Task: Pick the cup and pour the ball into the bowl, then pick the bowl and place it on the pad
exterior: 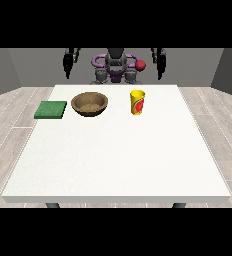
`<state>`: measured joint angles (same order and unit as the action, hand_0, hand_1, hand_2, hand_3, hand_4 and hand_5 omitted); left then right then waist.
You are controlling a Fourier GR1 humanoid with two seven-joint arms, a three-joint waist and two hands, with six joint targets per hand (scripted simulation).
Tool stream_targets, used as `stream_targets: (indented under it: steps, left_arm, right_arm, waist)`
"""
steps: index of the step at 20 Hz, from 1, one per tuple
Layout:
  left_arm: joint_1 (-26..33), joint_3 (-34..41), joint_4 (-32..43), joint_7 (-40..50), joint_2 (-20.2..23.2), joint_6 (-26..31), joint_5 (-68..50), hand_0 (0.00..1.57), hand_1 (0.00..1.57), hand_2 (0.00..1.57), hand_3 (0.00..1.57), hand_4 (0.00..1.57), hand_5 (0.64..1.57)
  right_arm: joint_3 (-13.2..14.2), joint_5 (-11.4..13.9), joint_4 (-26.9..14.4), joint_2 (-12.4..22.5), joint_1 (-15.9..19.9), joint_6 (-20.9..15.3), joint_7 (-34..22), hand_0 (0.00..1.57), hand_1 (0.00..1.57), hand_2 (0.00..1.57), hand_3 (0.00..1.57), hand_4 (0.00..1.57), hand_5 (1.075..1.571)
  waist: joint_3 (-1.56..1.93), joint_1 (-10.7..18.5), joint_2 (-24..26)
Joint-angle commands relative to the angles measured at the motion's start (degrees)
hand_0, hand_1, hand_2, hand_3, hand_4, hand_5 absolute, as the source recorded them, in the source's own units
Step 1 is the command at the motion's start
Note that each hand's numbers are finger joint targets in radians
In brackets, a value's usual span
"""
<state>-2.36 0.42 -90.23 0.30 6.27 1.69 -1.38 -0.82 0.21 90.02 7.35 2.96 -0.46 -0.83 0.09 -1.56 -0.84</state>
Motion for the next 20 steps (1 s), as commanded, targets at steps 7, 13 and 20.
stream_targets:
  steps: [7, 13, 20]
  left_arm:
    - [1.05, -0.3, -7.68, 14.2, -5.88, -4.62, -5.27, 0.0, 0.0, 0.0, 0.0, 0.66, 1.566]
    - [2.96, -6.55, -16.08, 26.21, -6.17, -12.87, -3.51, 0.0, 0.0, 0.0, 0.0, 0.62, 1.564]
    - [-9.07, -7.95, -13.89, 18.05, -6.23, -16.81, 2.07, 0.0, 0.0, 0.0, 0.0, 0.6, 1.556]
  right_arm:
    - [1.82, -7.43, 7.07, -2.19, -3.19, -0.27, -13.14, 0.0, 0.0, 0.0, 0.0, 0.87, 1.533]
    - [-0.13, -7.45, 16.46, -2.68, -7.02, -3.66, -24.84, 0.0, 0.0, 0.0, 0.0, 0.86, 1.531]
    - [2.83, -7.84, 21.73, -1.3, 1.2, -3.53, -21.95, 0.0, 0.0, 0.0, 0.0, 0.76, 1.551]
  waist:
    - [-0.02, -1.83, 22.03]
    - [-0.08, -1.66, 24.2]
    - [-0.09, -2.88, 7.37]
